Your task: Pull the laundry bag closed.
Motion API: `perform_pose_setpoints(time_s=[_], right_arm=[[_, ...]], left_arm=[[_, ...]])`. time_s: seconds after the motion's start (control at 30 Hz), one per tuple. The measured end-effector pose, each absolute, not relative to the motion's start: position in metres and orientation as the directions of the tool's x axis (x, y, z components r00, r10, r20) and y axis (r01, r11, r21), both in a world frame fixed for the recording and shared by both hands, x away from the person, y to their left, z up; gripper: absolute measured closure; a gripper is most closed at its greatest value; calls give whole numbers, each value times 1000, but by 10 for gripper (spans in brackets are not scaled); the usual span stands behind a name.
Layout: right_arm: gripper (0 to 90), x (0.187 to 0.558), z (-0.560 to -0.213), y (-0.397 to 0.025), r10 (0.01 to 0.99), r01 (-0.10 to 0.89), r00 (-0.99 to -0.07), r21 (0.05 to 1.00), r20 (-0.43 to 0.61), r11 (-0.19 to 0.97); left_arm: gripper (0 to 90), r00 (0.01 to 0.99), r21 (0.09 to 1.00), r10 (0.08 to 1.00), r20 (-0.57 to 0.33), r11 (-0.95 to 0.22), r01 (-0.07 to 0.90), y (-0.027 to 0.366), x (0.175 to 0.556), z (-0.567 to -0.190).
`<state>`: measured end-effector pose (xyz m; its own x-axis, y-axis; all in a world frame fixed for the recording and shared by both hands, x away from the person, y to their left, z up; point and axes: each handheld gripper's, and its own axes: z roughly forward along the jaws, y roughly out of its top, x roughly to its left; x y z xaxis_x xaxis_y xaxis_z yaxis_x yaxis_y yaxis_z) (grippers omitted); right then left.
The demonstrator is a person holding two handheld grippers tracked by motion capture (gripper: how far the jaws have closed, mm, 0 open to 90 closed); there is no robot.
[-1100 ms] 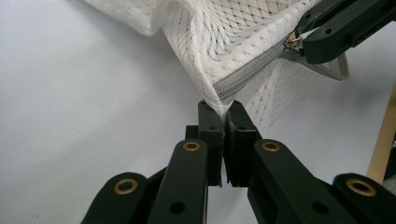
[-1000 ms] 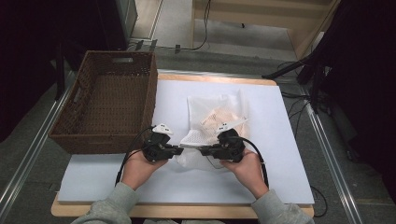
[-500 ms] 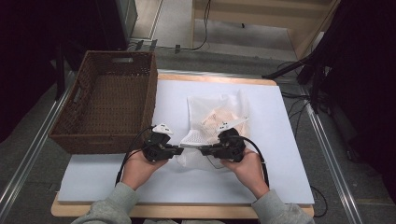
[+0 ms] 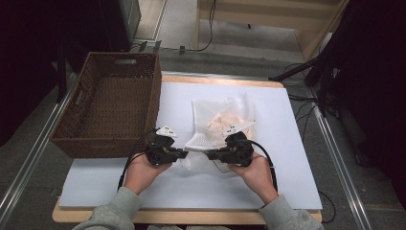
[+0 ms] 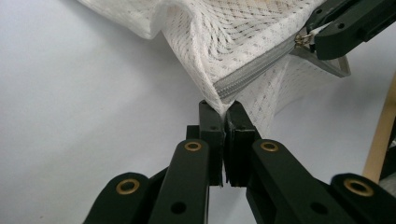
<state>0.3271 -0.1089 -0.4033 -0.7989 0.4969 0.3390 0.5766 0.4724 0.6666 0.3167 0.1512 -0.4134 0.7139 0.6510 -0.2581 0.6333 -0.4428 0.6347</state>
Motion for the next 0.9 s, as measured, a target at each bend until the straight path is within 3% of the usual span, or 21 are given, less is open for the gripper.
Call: perform_pose_setpoints(time_s=[0.9], right_arm=[[874, 322, -399, -128, 513, 578, -793, 673, 330, 461]], left_arm=[[881, 710, 632, 660, -247, -446, 634, 153, 318, -412]])
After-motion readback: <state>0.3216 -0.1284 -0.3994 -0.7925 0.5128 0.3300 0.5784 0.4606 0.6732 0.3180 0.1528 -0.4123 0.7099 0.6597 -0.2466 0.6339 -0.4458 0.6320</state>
